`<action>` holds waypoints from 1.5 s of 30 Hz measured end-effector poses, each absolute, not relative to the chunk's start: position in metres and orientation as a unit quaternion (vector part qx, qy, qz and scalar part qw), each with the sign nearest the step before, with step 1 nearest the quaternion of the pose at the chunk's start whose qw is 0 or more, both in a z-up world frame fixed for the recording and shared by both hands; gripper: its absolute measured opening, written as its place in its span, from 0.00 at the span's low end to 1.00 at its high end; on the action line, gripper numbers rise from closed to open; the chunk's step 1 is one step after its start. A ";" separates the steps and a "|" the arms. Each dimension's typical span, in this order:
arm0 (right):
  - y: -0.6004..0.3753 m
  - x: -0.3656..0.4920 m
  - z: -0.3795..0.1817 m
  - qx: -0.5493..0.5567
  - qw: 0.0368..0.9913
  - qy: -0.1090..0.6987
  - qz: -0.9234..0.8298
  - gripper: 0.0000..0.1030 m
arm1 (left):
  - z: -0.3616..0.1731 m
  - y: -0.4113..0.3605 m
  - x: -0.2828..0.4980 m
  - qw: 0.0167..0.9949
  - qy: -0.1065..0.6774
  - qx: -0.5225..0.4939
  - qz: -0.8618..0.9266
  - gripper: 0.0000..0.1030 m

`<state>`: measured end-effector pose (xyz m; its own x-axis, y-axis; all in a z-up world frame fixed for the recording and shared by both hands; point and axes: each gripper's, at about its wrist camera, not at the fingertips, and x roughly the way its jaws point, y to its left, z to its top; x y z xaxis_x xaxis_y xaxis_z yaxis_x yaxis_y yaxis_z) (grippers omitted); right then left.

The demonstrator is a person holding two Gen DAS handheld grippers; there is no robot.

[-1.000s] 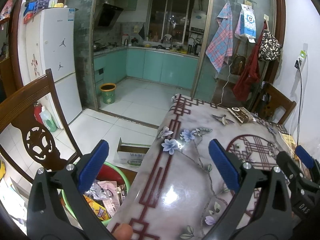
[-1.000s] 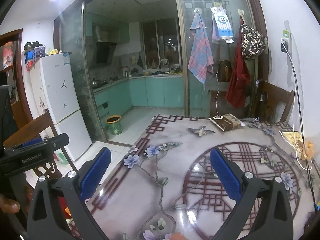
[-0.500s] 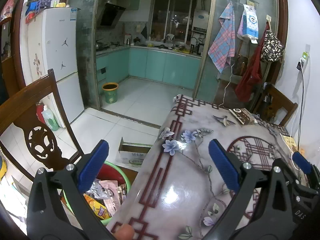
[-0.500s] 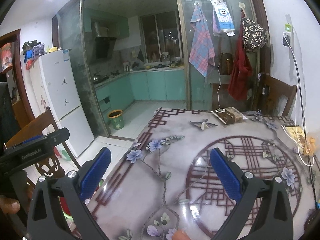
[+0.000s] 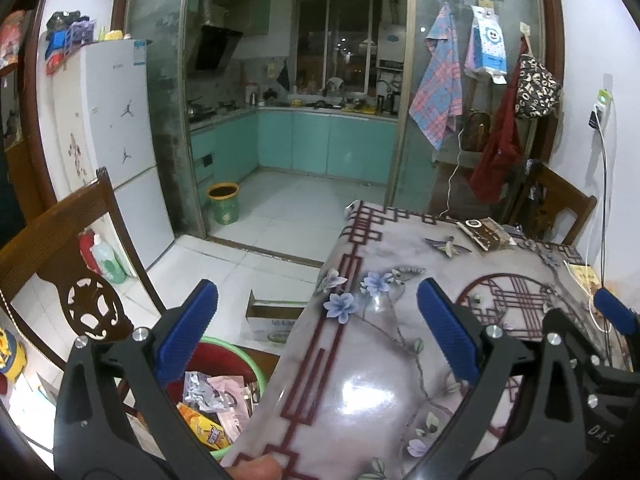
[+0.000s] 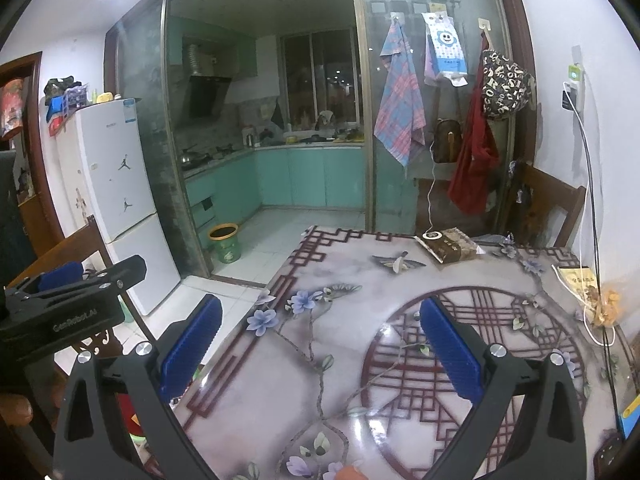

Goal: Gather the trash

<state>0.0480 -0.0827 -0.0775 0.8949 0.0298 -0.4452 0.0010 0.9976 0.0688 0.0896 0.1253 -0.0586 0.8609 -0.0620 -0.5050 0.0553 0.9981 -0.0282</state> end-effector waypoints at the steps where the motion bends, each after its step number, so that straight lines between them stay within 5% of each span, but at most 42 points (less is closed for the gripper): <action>1: -0.083 0.048 -0.077 0.033 0.973 0.229 0.007 0.93 | -0.057 0.123 0.089 0.964 0.263 -0.003 -0.034 0.95; 45: -0.099 0.037 -0.070 0.029 0.974 0.224 0.002 0.93 | -0.045 0.127 0.073 0.964 0.261 -0.058 0.003 0.95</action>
<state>0.0375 -0.0995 -0.0700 0.8994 0.0168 -0.4369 0.0091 0.9983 0.0572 0.0727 0.1268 -0.0455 0.8637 -0.0237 -0.5035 -0.0371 0.9932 -0.1104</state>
